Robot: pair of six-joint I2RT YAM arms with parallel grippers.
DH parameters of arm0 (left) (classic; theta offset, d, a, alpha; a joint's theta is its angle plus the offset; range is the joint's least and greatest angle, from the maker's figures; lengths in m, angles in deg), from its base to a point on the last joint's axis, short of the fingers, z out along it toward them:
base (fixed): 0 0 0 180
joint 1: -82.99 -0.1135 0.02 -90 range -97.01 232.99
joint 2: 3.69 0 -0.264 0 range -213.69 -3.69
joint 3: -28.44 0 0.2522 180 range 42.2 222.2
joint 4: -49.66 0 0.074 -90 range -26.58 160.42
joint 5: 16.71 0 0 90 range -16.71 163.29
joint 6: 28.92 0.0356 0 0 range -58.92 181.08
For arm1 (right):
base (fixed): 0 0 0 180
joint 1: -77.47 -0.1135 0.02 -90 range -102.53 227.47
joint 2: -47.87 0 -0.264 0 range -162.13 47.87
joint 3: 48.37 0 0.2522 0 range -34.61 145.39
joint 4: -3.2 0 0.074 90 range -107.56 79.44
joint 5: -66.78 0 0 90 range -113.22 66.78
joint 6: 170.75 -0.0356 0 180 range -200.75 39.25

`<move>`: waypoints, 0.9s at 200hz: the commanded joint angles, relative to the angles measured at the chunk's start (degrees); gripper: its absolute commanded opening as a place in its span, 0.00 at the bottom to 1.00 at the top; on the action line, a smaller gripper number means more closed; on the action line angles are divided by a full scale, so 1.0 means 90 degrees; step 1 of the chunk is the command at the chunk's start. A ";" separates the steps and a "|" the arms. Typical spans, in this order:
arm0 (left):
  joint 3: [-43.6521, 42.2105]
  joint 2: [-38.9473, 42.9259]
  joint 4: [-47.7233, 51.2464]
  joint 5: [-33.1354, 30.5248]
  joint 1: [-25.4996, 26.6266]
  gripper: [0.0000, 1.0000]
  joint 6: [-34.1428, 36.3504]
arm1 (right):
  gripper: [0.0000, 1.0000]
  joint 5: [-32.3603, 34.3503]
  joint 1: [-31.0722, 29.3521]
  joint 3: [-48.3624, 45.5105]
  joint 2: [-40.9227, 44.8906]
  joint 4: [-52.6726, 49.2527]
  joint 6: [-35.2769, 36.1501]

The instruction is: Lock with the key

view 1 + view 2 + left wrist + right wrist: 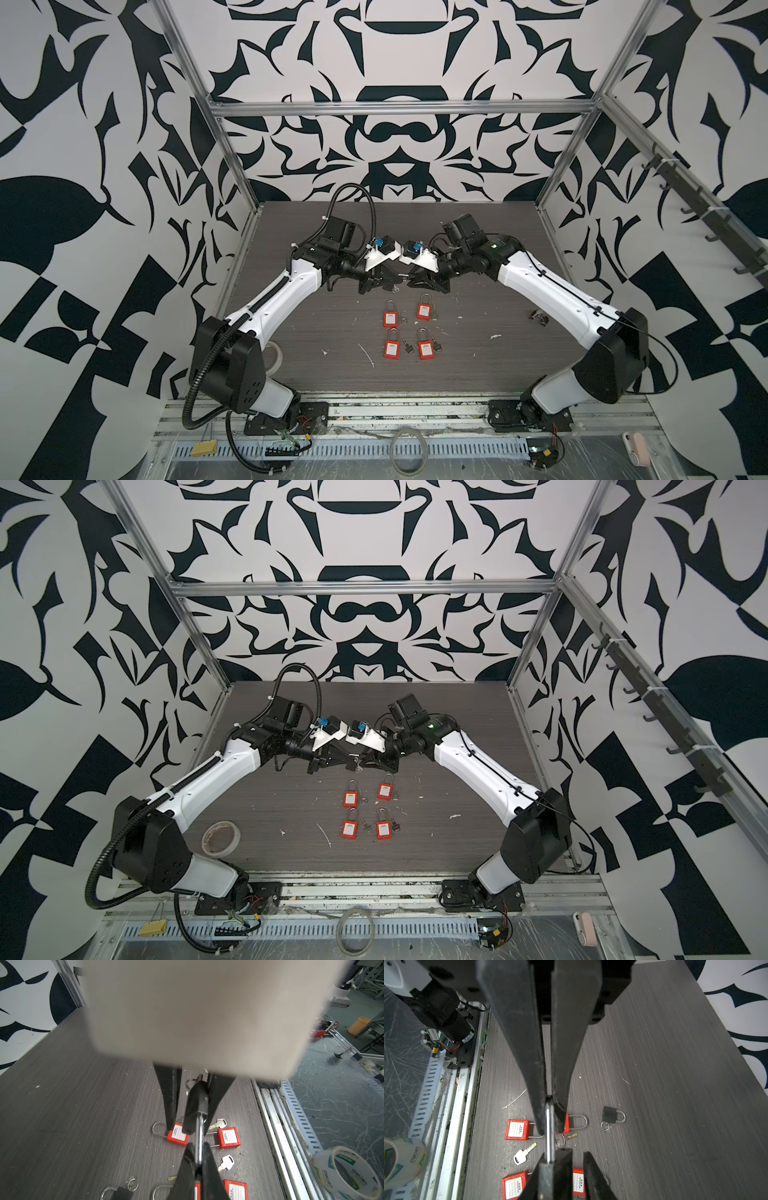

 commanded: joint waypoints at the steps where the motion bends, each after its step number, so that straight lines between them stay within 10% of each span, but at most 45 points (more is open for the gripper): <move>1: 0.0131 -0.0053 0.0066 0.0207 0.0024 0.00 0.0029 | 0.27 -0.0098 -0.0019 0.0038 0.0260 0.0168 0.0057; 74: 0.0255 -0.0118 0.0247 0.0179 0.0026 0.00 0.0126 | 0.34 0.0018 -0.0019 0.0012 0.0437 -0.0137 0.0183; 180: 0.0258 -0.0179 0.0239 0.0363 0.0202 0.00 0.0123 | 0.00 -0.0359 -0.0068 0.0199 0.0326 -0.0344 0.0269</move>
